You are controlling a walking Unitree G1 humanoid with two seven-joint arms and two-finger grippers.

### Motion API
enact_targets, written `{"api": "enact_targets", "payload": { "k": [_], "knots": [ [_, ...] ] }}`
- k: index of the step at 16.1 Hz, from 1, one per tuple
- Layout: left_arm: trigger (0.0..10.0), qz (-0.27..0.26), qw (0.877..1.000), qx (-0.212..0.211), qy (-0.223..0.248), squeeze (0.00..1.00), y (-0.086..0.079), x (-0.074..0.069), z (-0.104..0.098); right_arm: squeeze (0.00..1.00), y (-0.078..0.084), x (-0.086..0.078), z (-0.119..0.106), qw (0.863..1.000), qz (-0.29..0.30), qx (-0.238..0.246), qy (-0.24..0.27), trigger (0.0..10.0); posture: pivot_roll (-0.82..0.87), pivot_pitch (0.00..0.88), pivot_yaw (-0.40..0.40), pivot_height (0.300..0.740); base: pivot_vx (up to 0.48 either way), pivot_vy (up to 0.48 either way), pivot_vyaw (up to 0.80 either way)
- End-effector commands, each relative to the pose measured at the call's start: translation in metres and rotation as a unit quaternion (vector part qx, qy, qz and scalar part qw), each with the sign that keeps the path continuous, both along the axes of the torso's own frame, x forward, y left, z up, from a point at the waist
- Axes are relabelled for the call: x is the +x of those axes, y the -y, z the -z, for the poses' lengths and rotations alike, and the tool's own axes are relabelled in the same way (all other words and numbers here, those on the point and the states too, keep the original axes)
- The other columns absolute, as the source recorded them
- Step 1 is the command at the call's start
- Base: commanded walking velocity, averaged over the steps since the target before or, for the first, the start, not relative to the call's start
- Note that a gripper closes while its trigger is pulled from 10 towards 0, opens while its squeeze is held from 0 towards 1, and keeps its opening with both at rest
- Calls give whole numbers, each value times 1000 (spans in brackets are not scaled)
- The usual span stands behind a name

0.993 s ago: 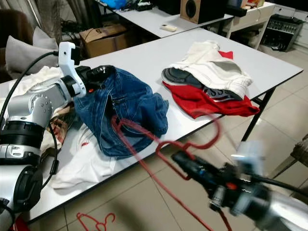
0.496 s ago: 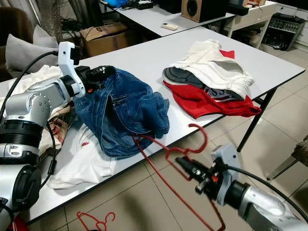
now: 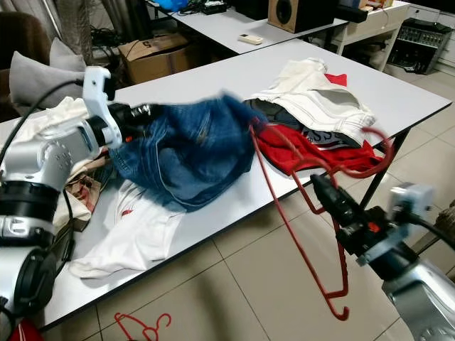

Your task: Hang hanger

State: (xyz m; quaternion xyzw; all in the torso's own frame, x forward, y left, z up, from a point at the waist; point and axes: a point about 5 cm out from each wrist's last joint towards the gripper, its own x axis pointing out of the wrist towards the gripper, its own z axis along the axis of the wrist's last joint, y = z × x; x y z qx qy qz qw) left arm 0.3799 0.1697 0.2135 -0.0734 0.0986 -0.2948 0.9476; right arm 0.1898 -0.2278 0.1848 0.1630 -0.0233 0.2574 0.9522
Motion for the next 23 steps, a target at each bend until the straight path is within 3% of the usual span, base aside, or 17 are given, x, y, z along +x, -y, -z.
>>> {"api": "enact_targets", "payload": {
  "k": [1,2,4,6,8,9,12,14,16,20,22,23],
  "knots": [
    [0,-7,999,32,7,0,-3,-1,2,0,-3,-4,-6,1000,-13,14,13,10000,-242,0,123,740,0,0,0],
    [0,-4,998,57,10,0,-1,-2,8,0,-3,-5,-2,1000,-12,18,2,10000,-242,0,123,740,0,0,0],
    [0,4,998,65,13,0,1,-5,9,0,-3,-4,6,1000,3,21,-20,10000,-247,0,124,740,0,0,0],
    [0,-10,999,29,13,0,0,-4,2,0,-15,-12,10,998,-50,19,-35,10000,-240,0,119,740,0,0,0],
    [0,-16,998,-52,9,0,3,-1,-11,0,-33,-28,18,987,-145,10,-71,10000,-230,0,114,740,0,0,0],
    [0,1,997,-80,7,0,9,-2,-17,0,-36,-24,27,986,-138,-15,-89,10000,-228,0,119,740,0,0,0],
    [0,46,995,-90,-5,0,21,-9,-20,0,-42,-5,35,987,-114,-74,-83,10000,-223,0,127,740,0,0,0],
    [0,52,993,-102,-16,0,25,-12,-19,0,-48,13,36,985,-95,-133,-55,10000,-215,0,131,740,0,0,0],
    [0,46,992,-114,-24,0,24,-13,-20,0,-60,21,36,979,-119,-163,-32,10000,-211,0,132,740,0,0,0],
    [0,40,988,-144,-31,0,23,-13,-26,0,-75,26,45,963,-160,-214,-21,10000,-205,0,132,740,0,0,0],
    [0,42,987,-154,-35,0,24,-14,-28,0,-79,31,49,961,-153,-231,-13,10000,-203,0,133,740,0,0,0],
    [0,44,985,-159,-39,0,24,-15,-29,0,-78,42,52,958,-119,-260,-4,10000,-203,0,133,740,0,0,0]
  ]
}}
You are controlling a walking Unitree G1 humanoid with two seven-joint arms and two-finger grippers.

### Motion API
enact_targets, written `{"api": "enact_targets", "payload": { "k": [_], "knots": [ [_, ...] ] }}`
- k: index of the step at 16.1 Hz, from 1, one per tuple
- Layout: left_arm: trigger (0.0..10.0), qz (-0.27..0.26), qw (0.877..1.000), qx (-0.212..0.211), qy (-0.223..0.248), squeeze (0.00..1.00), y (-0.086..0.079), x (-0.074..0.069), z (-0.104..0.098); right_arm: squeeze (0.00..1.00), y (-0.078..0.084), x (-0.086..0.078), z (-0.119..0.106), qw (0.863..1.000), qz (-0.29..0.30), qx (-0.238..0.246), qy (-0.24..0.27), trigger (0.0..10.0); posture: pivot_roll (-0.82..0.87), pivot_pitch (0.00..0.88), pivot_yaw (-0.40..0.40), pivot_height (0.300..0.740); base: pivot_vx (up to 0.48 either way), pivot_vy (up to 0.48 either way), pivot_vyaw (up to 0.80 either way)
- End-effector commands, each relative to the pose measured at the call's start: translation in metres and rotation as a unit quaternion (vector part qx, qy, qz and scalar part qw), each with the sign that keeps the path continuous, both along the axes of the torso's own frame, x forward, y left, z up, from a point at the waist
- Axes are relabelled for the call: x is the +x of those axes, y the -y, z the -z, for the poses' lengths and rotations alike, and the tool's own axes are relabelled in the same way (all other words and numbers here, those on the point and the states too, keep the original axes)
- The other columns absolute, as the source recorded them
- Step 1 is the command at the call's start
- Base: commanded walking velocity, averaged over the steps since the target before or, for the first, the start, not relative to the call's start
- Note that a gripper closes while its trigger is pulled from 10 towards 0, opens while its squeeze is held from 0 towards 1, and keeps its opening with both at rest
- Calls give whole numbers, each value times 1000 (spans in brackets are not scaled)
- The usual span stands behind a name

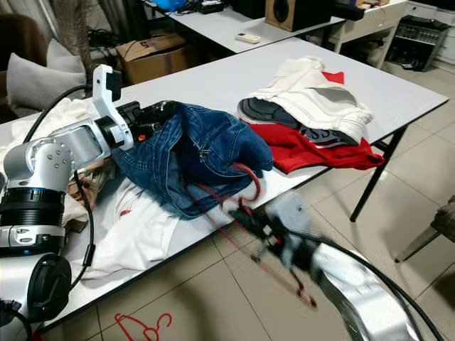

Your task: Hang hanger

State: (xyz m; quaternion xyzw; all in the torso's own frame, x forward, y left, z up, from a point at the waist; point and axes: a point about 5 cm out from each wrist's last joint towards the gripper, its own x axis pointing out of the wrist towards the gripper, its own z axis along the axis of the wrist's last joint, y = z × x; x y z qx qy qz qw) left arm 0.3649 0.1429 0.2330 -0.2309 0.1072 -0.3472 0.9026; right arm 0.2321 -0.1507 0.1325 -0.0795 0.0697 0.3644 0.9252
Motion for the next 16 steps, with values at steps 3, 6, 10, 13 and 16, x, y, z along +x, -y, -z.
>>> {"api": "enact_targets", "payload": {
  "k": [3,6,10,13,16],
  "knots": [
    [0,0,1000,6,8,0,-3,-2,-9,0,8,22,-1,995,85,24,47,10000,-200,0,136,740,0,0,0],
    [0,-11,1000,8,7,0,-6,-1,-10,0,12,26,8,992,102,52,45,10000,-196,0,135,740,0,0,0],
    [0,-33,998,53,11,0,-17,-1,-5,0,20,21,-4,979,137,139,62,10000,-193,0,126,740,0,0,0],
    [0,-45,991,127,24,0,-27,-2,4,0,40,6,-14,951,175,250,51,10000,-190,0,120,740,0,0,0],
    [0,-26,991,128,32,0,-26,-4,4,0,46,-8,-11,946,158,282,21,10000,-191,0,118,740,0,0,0]
  ]
}}
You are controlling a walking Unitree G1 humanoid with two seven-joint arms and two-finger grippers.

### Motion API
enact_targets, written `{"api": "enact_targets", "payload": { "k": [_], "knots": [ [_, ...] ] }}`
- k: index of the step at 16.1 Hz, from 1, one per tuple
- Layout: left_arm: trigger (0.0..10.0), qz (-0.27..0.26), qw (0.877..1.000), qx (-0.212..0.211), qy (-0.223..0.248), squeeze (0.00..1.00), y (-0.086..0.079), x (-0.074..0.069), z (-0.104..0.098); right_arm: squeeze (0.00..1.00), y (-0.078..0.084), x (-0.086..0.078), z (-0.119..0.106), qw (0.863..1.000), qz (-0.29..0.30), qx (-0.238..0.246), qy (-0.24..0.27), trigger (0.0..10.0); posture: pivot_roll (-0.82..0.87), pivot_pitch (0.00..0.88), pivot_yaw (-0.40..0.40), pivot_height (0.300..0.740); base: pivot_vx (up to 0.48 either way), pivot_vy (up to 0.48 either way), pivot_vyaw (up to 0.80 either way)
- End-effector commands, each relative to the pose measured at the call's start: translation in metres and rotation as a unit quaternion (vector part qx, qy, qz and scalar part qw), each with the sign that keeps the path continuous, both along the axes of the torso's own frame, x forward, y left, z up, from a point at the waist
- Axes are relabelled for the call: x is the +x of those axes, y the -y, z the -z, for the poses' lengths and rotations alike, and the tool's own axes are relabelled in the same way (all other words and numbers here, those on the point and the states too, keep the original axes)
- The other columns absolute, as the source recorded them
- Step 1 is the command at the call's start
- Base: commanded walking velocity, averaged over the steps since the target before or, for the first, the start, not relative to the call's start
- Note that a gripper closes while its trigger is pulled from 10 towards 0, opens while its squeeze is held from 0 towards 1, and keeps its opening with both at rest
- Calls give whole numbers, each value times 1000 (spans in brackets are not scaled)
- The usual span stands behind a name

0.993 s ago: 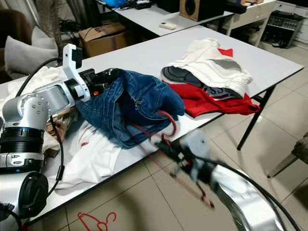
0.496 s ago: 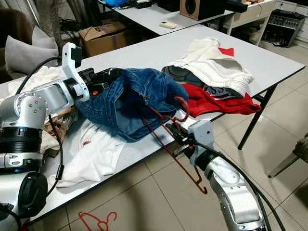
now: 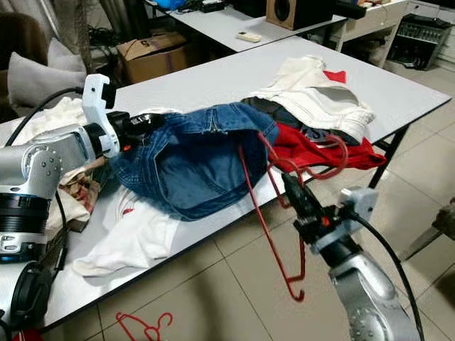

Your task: Hang hanger

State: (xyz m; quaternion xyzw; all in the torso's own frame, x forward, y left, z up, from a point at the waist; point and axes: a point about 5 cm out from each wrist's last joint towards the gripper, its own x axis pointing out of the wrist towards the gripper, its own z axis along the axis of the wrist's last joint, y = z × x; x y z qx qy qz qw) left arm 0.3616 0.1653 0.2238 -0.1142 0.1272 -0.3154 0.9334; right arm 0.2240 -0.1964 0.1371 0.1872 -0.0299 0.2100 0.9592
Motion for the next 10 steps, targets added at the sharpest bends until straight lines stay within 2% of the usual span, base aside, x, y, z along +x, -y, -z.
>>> {"api": "enact_targets", "payload": {
  "k": [1,4,5,7,8,9,10],
  "knots": [
    [0,16,1000,-7,13,0,1,-3,-7,0,3,2,-1,1000,4,4,-4,10000,-201,0,126,740,0,0,0],
    [0,58,998,-26,3,0,10,-8,-9,0,0,13,10,998,5,17,-52,10000,-200,0,130,740,0,0,0],
    [0,65,998,-20,-10,0,12,-10,-4,0,-3,26,13,997,9,51,-64,10000,-195,0,135,740,0,0,0],
    [0,64,998,-3,-17,0,12,-12,2,0,-5,39,9,993,15,106,-58,10000,-195,0,135,740,0,0,0],
    [0,66,997,25,-23,0,10,-15,8,0,-7,50,4,985,23,160,-54,10000,-176,0,133,740,0,0,0],
    [0,71,996,51,-29,0,8,-19,14,0,-8,57,1,979,27,193,-52,10000,-166,0,131,740,0,0,0],
    [0,80,993,79,-45,0,4,-24,23,0,-9,65,-4,966,39,249,-49,10000,-163,0,129,740,0,0,0]
  ]
}}
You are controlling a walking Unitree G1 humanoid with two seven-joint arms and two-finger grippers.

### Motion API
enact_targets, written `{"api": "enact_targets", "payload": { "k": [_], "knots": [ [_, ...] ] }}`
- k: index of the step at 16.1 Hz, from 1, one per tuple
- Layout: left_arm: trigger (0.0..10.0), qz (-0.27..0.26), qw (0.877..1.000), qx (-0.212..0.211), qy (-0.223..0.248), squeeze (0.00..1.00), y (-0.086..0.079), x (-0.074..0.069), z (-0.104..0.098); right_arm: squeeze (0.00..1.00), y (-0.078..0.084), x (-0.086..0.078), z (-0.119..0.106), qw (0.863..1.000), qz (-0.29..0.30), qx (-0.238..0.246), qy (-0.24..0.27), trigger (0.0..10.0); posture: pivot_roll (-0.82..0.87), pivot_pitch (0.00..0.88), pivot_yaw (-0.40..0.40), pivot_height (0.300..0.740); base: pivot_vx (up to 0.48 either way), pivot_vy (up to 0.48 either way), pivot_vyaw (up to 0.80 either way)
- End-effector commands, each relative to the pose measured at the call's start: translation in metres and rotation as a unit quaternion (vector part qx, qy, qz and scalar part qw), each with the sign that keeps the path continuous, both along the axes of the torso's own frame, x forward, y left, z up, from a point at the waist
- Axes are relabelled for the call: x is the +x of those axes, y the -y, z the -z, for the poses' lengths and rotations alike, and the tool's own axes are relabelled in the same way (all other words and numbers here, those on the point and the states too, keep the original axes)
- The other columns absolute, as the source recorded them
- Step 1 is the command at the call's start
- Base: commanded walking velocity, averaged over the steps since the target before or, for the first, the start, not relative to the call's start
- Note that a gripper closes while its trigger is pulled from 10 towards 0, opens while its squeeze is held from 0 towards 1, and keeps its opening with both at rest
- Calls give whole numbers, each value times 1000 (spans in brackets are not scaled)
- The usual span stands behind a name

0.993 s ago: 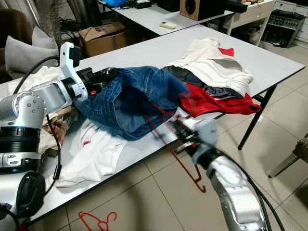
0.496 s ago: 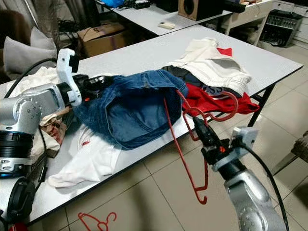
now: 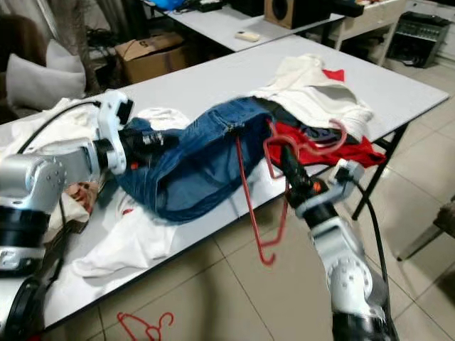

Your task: Hang hanger

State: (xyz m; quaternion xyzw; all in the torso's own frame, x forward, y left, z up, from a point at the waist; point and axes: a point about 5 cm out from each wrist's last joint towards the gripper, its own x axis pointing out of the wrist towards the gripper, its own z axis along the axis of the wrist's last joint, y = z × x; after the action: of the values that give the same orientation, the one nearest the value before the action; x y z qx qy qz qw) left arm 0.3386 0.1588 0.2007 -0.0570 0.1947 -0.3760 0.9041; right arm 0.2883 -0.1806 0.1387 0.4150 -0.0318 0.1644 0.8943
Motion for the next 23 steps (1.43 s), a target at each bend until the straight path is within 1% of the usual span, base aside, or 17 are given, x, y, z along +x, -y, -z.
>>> {"api": "enact_targets", "payload": {
  "k": [1,2,3,4,5,6,8,10,12,15,16,17,18,19,21,22,23],
  "knots": [
    [0,3,1000,23,-8,0,-4,-3,3,0,7,3,-4,999,21,38,2,10000,-163,0,129,740,0,0,0],
    [0,26,999,26,-27,0,-4,-11,7,0,4,9,-7,997,31,72,2,10000,-151,0,130,740,0,0,0],
    [0,57,998,8,-41,0,2,-18,4,0,2,17,-8,994,48,98,-2,10000,-148,0,130,740,0,0,0],
    [0,73,996,-3,-46,0,5,-21,1,0,1,21,-8,992,57,111,-4,10000,-140,0,130,740,0,0,0],
    [0,122,990,-33,-65,0,14,-30,-9,0,0,31,-9,982,83,167,-11,10000,-110,0,131,740,0,0,0],
    [0,155,984,-48,-79,0,23,-37,-13,0,-6,39,-10,978,83,193,-12,10000,-90,0,135,740,0,0,0],
    [0,170,979,-66,-90,0,32,-40,-16,0,-11,46,-10,972,86,218,-16,10000,-81,0,141,740,0,0,0],
    [0,180,976,-71,-103,0,45,-43,-13,0,-18,54,-12,967,93,237,-18,10000,-74,0,156,740,0,0,0],
    [0,195,969,-94,-120,0,55,-47,-13,0,-24,62,-13,965,102,240,-24,10000,-76,0,173,740,0,0,0],
    [0,210,956,-152,-135,0,73,-50,-22,0,-34,70,-10,962,112,245,-46,10000,-76,0,173,740,0,0,0],
    [0,196,956,-183,-123,0,82,-44,-29,0,-46,72,-5,968,101,216,-74,10000,-78,0,174,740,0,0,0],
    [0,179,955,-205,-115,0,87,-38,-34,0,-54,72,1,973,91,189,-95,10000,-80,0,175,740,0,0,0],
    [0,163,954,-227,-109,0,91,-33,-39,0,-62,71,5,976,82,169,-112,10000,-82,0,177,740,0,0,0],
    [0,143,949,-261,-106,0,98,-27,-47,0,-69,70,10,974,78,165,-133,10000,-86,0,181,740,0,0,0],
    [0,120,941,-296,-109,0,102,-21,-55,0,-70,68,23,971,84,144,-173,10000,-97,0,195,740,0,0,0],
    [0,115,941,-301,-108,0,102,-19,-57,0,-70,67,26,969,86,139,-184,10000,-99,0,197,740,0,0,0],
    [0,84,937,-323,-106,0,100,-12,-67,0,-64,63,39,963,97,132,-215,10000,-99,0,198,740,0,0,0]
  ]
}}
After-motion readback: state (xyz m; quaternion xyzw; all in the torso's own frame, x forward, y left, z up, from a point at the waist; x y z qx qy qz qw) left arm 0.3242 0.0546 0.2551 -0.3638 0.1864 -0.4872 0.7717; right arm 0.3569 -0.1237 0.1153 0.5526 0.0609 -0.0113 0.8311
